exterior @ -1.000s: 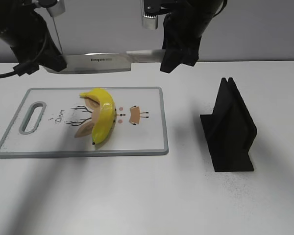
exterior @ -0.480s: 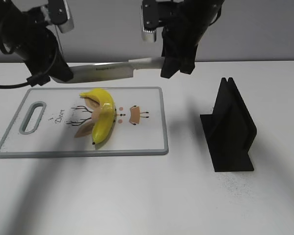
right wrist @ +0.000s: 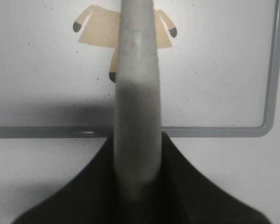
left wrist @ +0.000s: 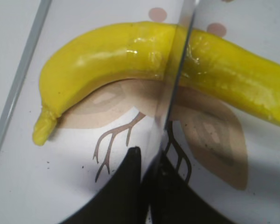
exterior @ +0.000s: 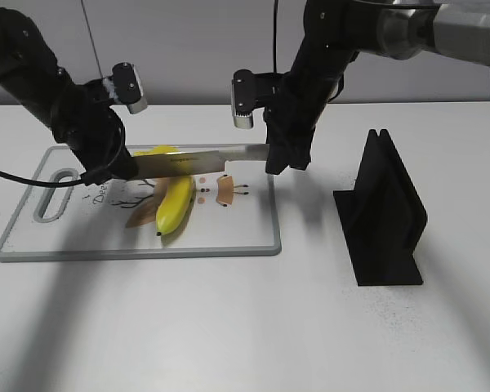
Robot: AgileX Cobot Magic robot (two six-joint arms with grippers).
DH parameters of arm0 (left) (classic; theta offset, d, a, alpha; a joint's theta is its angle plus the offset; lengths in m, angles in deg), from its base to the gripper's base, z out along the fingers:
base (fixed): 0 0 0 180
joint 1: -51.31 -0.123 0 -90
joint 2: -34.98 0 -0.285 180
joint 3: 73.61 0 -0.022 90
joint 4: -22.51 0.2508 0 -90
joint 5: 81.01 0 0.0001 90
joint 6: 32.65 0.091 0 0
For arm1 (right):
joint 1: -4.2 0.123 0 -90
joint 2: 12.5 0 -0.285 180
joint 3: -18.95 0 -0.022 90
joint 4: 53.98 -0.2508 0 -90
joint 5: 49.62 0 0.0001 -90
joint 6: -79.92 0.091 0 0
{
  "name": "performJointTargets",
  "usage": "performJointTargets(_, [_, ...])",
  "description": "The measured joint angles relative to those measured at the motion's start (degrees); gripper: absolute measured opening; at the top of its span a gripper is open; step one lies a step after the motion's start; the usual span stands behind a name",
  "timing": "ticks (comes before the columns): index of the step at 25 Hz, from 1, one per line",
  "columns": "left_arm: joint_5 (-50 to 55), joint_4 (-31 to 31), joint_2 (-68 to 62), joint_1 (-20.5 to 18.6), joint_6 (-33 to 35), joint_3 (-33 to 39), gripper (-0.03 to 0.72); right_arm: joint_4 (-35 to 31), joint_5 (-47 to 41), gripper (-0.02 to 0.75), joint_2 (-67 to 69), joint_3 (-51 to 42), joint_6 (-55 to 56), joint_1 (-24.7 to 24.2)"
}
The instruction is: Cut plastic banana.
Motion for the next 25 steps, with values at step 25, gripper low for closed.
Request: performJointTargets(25, [1.5, 0.5, 18.5, 0.4, -1.2, 1.3, 0.157, -0.5, -9.8, 0.165, -6.9, 8.2, 1.2, 0.3])
